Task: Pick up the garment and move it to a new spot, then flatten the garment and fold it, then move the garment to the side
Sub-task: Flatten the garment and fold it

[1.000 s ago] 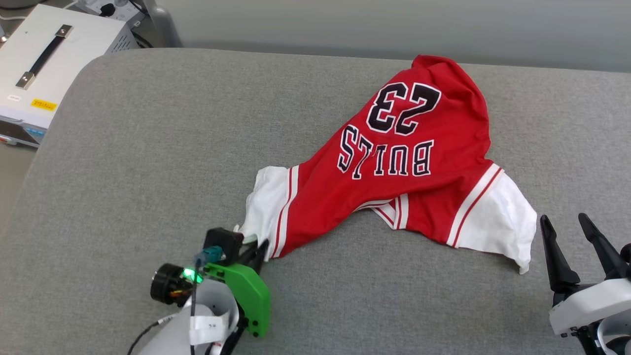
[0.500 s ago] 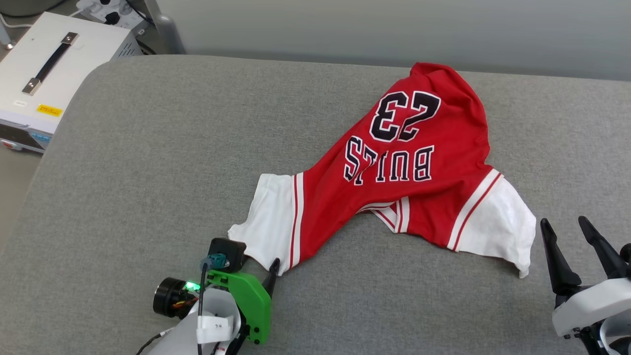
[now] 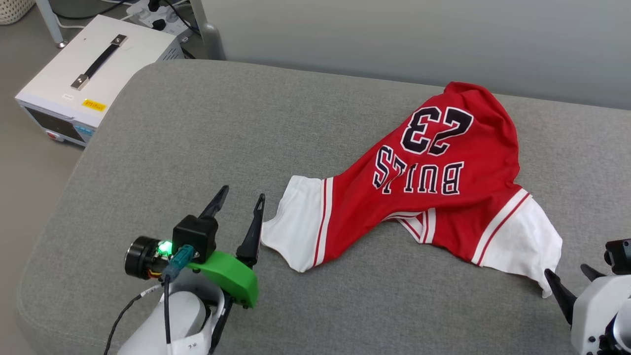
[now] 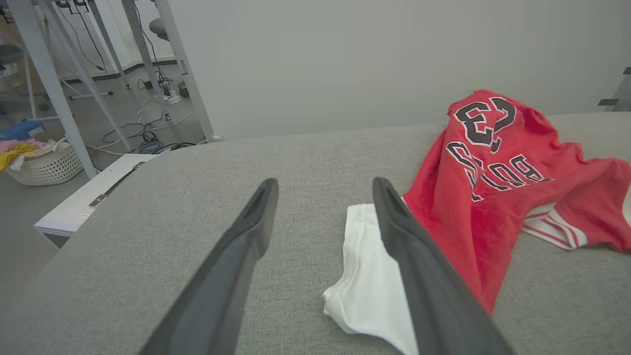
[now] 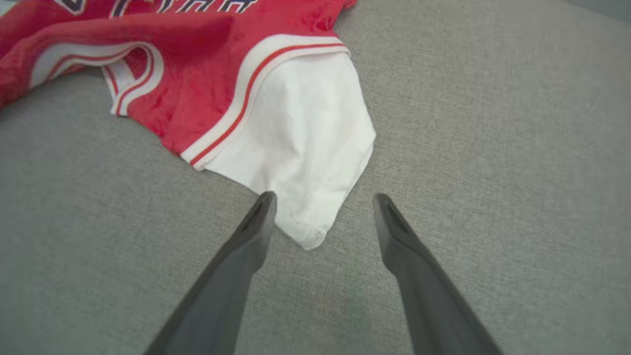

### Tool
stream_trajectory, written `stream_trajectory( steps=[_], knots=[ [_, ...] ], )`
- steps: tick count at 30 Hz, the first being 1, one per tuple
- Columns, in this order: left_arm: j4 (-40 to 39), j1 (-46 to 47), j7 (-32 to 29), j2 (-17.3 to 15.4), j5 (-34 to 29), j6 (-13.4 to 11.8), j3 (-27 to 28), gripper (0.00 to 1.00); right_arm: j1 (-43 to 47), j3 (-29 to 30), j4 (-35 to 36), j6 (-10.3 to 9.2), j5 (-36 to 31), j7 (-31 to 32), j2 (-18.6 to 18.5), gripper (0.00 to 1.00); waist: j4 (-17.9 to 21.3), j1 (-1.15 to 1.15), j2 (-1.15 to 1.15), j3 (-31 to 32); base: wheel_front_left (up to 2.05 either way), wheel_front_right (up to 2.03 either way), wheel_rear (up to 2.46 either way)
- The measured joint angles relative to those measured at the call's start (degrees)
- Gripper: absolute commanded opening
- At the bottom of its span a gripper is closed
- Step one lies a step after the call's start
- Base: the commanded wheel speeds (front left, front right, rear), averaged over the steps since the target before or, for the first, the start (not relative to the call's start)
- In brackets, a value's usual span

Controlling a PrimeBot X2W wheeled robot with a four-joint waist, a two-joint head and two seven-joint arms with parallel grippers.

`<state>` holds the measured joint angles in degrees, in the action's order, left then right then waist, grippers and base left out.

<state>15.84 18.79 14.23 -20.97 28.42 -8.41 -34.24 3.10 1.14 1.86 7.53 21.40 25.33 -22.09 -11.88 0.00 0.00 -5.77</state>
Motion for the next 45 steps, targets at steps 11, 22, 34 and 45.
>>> stream_trajectory(
  steps=[11, 22, 34, 45],
  knots=[
    [-7.2, -2.9, 0.4, 2.4, -5.4, 1.7, 4.3, 1.0, -5.3, -2.9, -2.7, 0.0, 1.0, 17.4, -1.7, 1.0, -2.9, 0.0, 0.0, -2.7, 0.0, 0.0, 0.0],
    [-9.6, -3.0, 0.4, 6.6, -9.8, 6.2, 8.6, 1.0, -8.3, -3.6, -8.9, 0.0, 0.9, 19.0, -3.5, 0.44, -6.3, 0.0, 0.0, -7.0, 0.0, 0.0, 0.0],
    [-6.2, -5.4, 0.4, 8.7, -12.4, 10.3, 13.4, 1.0, -6.7, -6.1, -8.5, 0.01, 3.7, 15.2, -8.9, 0.0, -3.9, 0.0, 0.0, -5.9, 0.0, 0.0, 0.0],
    [-4.7, -5.7, 0.4, 10.6, -13.7, 12.4, 14.4, 1.0, -1.9, -4.6, -10.3, 0.0, 6.7, 12.2, -23.0, 0.03, 0.7, 0.0, 0.0, -3.9, 0.0, 0.0, 0.0]
  ],
)
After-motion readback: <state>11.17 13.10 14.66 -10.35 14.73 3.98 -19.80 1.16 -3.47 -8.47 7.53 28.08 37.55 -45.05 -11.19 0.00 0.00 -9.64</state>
